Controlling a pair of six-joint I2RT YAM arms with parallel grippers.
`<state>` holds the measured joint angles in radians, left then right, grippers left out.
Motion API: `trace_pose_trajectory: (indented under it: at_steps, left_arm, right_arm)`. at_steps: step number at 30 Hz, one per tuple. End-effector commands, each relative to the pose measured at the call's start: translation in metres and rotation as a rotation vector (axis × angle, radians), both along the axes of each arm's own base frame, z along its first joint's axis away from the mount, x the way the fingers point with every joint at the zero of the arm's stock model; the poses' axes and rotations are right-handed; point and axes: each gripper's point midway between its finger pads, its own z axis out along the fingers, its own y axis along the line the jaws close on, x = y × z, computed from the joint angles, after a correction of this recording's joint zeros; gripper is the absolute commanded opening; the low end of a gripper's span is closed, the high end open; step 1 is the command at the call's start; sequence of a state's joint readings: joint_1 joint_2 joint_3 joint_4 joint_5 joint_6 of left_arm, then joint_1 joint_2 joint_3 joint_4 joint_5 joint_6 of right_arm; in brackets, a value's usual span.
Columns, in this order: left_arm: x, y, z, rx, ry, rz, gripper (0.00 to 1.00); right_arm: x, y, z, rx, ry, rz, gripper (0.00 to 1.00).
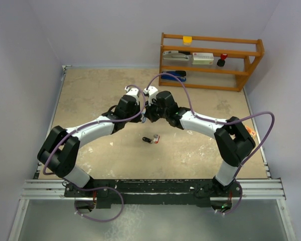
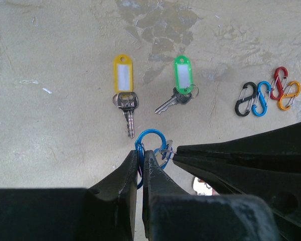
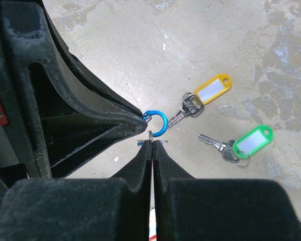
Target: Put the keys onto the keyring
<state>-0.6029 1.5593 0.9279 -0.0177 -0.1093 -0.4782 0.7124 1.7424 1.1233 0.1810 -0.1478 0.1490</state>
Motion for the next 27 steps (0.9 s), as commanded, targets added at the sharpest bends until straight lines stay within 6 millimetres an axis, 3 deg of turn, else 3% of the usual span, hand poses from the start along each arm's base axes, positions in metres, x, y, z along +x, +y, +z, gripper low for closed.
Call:
trace_pose_trajectory:
  at_steps: [1, 27]
  left_arm:
    - [0.011, -0.009, 0.026, -0.036, -0.067, -0.015, 0.0]
    - [0.011, -0.013, 0.035, -0.061, -0.084, -0.027, 0.0]
  right_arm:
    - [0.006, 0.005, 0.018, 0.024, -0.052, 0.004, 0.0]
    - [0.005, 0.007, 0.01, 0.017, -0.031, 0.013, 0.0]
